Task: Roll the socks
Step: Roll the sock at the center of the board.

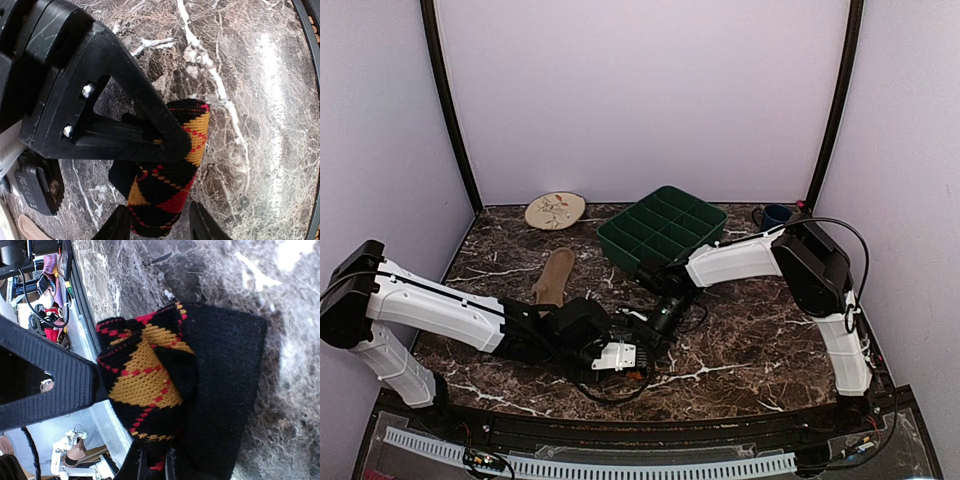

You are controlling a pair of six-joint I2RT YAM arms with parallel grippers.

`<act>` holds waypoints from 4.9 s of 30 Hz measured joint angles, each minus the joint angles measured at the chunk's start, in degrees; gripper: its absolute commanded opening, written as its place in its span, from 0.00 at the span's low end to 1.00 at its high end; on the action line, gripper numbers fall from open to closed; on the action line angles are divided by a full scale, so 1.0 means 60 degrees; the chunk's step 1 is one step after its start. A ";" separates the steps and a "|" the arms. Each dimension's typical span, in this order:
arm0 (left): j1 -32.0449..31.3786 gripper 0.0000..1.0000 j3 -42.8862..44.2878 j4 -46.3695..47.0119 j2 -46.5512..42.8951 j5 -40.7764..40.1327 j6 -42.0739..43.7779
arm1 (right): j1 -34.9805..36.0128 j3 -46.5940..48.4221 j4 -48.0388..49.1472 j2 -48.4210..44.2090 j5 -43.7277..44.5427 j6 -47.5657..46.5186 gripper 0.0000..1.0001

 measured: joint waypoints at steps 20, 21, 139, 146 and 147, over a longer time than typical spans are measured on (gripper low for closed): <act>-0.0040 0.39 0.0517 -0.0040 0.0998 0.0175 0.0226 | -0.0015 0.0026 -0.0058 0.0051 -0.0076 0.0004 0.00; -0.0036 0.37 0.0546 -0.0047 0.1045 0.0175 0.0251 | -0.0015 0.0026 -0.0073 0.0051 -0.0080 0.0004 0.00; 0.2269 0.12 0.5920 -0.6124 0.4991 0.7566 -0.0743 | 0.7140 -0.6120 0.5060 -0.5074 1.5070 -0.3253 0.50; 0.2273 0.12 0.5927 -0.6138 0.5002 0.7599 -0.0747 | 0.6524 -0.5617 0.5348 -0.4353 1.5063 -0.4135 0.52; 0.2277 0.12 0.5927 -0.6142 0.5005 0.7603 -0.0750 | 0.6441 -0.5577 0.5362 -0.4269 1.5063 -0.4233 0.52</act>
